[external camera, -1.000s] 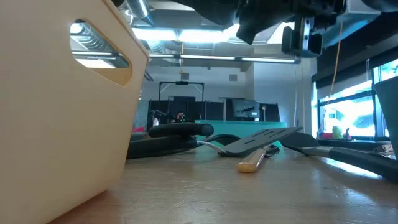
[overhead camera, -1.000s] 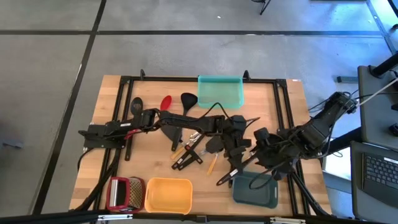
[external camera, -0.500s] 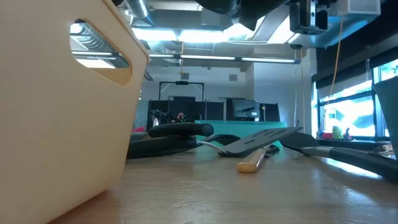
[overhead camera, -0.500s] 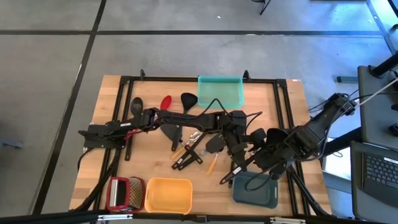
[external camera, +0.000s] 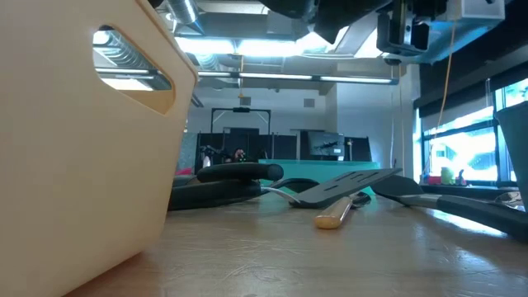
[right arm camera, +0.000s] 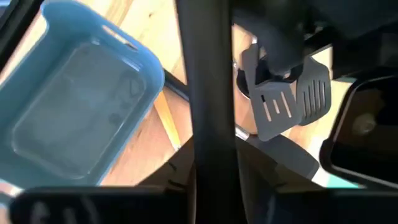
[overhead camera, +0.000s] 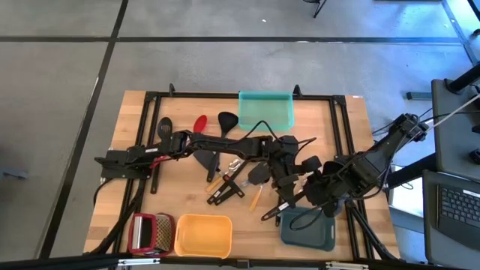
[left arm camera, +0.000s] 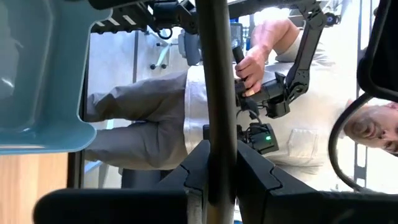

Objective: Pick & Place Kitchen Items
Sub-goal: Put the black serving spoon into the blue bin

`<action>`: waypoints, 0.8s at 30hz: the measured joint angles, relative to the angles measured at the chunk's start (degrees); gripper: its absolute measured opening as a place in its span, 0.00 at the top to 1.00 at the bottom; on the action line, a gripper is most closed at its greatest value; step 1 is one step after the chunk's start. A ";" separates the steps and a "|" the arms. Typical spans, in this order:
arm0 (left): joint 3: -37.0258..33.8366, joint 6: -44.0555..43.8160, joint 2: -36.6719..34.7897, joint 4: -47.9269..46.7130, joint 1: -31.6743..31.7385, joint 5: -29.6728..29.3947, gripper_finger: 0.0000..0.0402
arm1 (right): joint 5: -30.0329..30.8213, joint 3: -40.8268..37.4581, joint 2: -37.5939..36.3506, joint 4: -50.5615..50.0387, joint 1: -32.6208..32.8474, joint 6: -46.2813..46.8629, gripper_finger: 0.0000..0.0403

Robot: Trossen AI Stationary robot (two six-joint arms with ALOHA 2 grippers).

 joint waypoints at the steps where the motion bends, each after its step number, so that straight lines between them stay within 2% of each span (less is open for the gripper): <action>1: 0.00 -0.02 0.00 -0.06 0.02 0.14 0.90 | 0.20 0.00 0.06 -0.10 0.00 0.95 0.83; 11: 0.00 -0.09 0.00 -0.37 0.84 -0.38 0.90 | -0.28 0.00 0.06 -1.06 0.11 7.78 0.83; 16: 0.28 -1.56 0.00 -0.59 1.62 -2.53 0.72 | -0.40 0.00 0.01 -1.44 0.84 13.39 0.83; 20: 0.37 -2.18 0.00 -0.50 1.93 1.54 0.59 | 0.45 0.00 0.01 -0.86 2.40 18.24 0.83; 24: 0.37 -1.92 -0.29 3.25 2.75 1.95 0.50 | 3.63 0.00 0.01 -0.80 4.72 23.75 0.83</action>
